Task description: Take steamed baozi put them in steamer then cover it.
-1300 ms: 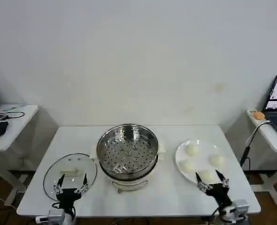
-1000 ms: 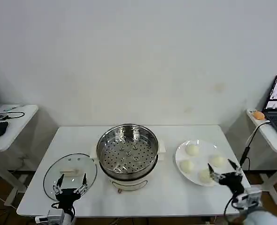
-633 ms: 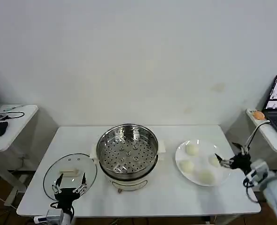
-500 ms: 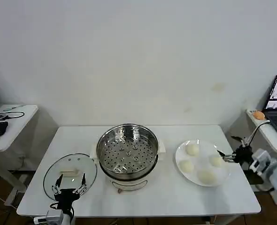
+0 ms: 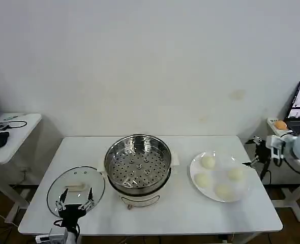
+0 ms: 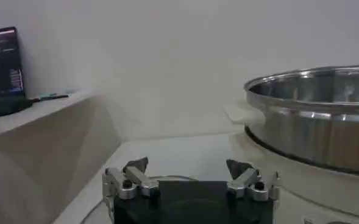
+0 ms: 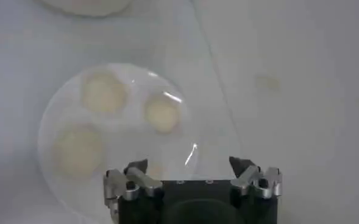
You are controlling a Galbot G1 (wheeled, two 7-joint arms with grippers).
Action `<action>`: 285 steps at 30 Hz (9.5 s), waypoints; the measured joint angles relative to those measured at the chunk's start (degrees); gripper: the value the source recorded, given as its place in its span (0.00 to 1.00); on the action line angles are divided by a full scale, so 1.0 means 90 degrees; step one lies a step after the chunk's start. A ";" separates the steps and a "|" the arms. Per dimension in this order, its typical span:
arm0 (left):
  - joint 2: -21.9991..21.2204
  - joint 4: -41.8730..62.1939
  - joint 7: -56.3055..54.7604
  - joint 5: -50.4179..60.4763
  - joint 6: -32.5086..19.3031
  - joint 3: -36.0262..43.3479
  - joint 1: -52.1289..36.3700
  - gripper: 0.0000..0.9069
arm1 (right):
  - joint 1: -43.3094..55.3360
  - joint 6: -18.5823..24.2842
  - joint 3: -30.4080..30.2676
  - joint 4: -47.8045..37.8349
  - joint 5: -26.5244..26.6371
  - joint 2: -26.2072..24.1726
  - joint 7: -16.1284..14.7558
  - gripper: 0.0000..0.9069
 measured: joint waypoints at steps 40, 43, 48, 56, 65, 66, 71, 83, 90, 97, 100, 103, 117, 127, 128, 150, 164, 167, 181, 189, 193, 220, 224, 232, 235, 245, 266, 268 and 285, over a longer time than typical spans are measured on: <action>-0.0046 0.0174 -0.0003 0.0043 0.0003 -0.0019 0.0042 1.00 | 0.1502 0.0966 -0.1514 -0.3489 -0.1842 0.2929 0.0077 1.00; -0.0060 0.0185 -0.0005 0.0043 -0.0005 -0.0015 0.0067 1.00 | 0.1496 0.0988 -0.1497 -0.3591 -0.1916 0.3005 0.0126 1.00; -0.0057 0.0187 -0.0009 0.0040 -0.0014 -0.0024 0.0087 1.00 | 0.1480 0.1004 -0.1440 -0.3733 -0.2019 0.3092 0.0215 1.00; -0.0064 0.0185 -0.0009 0.0039 -0.0018 -0.0018 0.0094 1.00 | 0.1493 0.0982 -0.1401 -0.3917 -0.2095 0.3145 0.0306 1.00; -0.0065 0.0185 -0.0009 0.0040 -0.0027 -0.0009 0.0109 1.00 | 0.1511 0.0919 -0.1387 -0.4007 -0.2086 0.3151 0.0356 0.72; -0.0065 0.0185 -0.0009 0.0041 -0.0027 -0.0009 0.0110 1.00 | 0.1512 0.0910 -0.1387 -0.4015 -0.2078 0.3154 0.0369 0.71; -0.0065 0.0192 -0.0010 0.0043 -0.0029 -0.0002 0.0097 1.00 | 0.1505 0.0874 -0.1384 -0.4027 -0.2027 0.3159 0.0393 0.71; -0.0064 0.0253 -0.0018 0.0043 -0.0028 0.0033 0.0051 1.00 | 0.1569 0.0763 -0.1371 -0.3774 -0.1751 0.2932 0.0377 0.66; -0.0051 0.0256 -0.0024 0.0029 -0.0028 0.0032 0.0031 1.00 | 0.1815 0.0627 -0.1538 -0.3313 -0.1364 0.2546 0.0301 0.66; -0.0030 0.0221 -0.0027 0.0029 -0.0023 0.0054 0.0019 1.00 | 0.2664 0.0430 -0.2127 -0.2674 -0.0468 0.2286 0.0057 0.66; -0.0036 0.0199 -0.0035 0.0033 -0.0021 0.0064 0.0028 1.00 | 0.3181 0.0423 -0.2434 -0.2545 -0.0065 0.2342 -0.0092 0.66; -0.0062 0.0167 -0.0056 0.0032 0.0003 0.0061 0.0047 1.00 | 0.3670 0.0475 -0.2726 -0.2492 0.0288 0.2515 -0.0250 0.66; -0.0213 0.0029 -0.0124 0.0030 0.0005 0.0013 0.0180 1.00 | 0.4960 0.2263 -0.4043 -0.2339 0.1463 0.3650 -0.0728 0.67; -0.0328 -0.0053 -0.0149 0.0028 -0.0029 -0.0063 0.0329 1.00 | 0.5140 0.4397 -0.4900 -0.2168 0.1550 0.4186 -0.0536 0.67; -0.0335 -0.0053 -0.0151 0.0031 -0.0031 -0.0063 0.0330 1.00 | 0.5141 0.4577 -0.4951 -0.2167 0.1495 0.4227 -0.0490 0.67; -0.0384 0.0157 -0.0173 0.0071 -0.0031 -0.0005 0.0237 1.00 | 0.4798 0.6235 -0.5659 -0.2687 0.0264 0.4903 0.0095 0.67; -0.0404 0.0254 -0.0175 0.0072 -0.0038 0.0004 0.0257 1.00 | 0.4441 0.6442 -0.5448 -0.3428 -0.0679 0.5314 0.0439 0.67; -0.0402 0.0261 -0.0175 0.0071 -0.0049 0.0007 0.0268 1.00 | 0.4382 0.6432 -0.5389 -0.3579 -0.0841 0.5398 0.0547 0.67; -0.0424 0.0332 -0.0180 0.0085 -0.0115 0.0056 0.0281 1.00 | 0.4320 0.6324 -0.5304 -0.3930 -0.1216 0.5626 0.0858 1.00; -0.0405 0.0338 -0.0171 0.0082 -0.0112 0.0057 0.0246 1.00 | 0.4395 0.6028 -0.5352 -0.3779 -0.1059 0.5541 0.0835 1.00; -0.0374 0.0350 -0.0169 0.0082 -0.0090 0.0071 0.0225 1.00 | 0.4516 0.5806 -0.5394 -0.3553 -0.0719 0.5391 0.0807 1.00; -0.0071 0.0070 -0.0043 -0.0056 0.0077 0.0146 0.0089 1.00 | 0.6349 0.0316 -0.6435 -0.0112 0.3622 0.1411 0.0122 1.00; -0.0032 0.0021 -0.0035 -0.0063 0.0084 0.0172 0.0100 1.00 | 0.6135 -0.0502 -0.6416 0.0312 0.3754 0.0783 0.0025 1.00; -0.0045 -0.0115 -0.0010 -0.0055 0.0126 0.0201 0.0130 1.00 | 0.4899 -0.1509 -0.5778 0.0672 0.3457 0.0189 -0.0173 1.00; -0.0055 -0.0146 -0.0013 -0.0053 0.0130 0.0191 0.0163 1.00 | 0.4362 -0.1651 -0.5538 0.0682 0.3145 0.0143 -0.0232 1.00; -0.0092 -0.0053 -0.0024 -0.0054 0.0130 0.0128 0.0159 1.00 | 0.2998 -0.1743 -0.4855 0.0315 0.1960 0.0435 -0.0271 1.00; -0.0123 0.0157 -0.0053 -0.0051 0.0132 0.0095 0.0062 1.00 | 0.2021 -0.1469 -0.4194 -0.0887 0.0415 0.1379 -0.0196 1.00; -0.0123 0.0181 -0.0053 -0.0052 0.0131 0.0088 0.0056 1.00 | 0.2013 -0.1452 -0.4193 -0.0959 0.0361 0.1464 -0.0198 1.00; -0.0116 0.0346 -0.0050 -0.0076 0.0122 0.0072 -0.0018 1.00 | 0.1858 -0.1322 -0.4284 -0.1461 0.0130 0.1885 -0.0194 1.00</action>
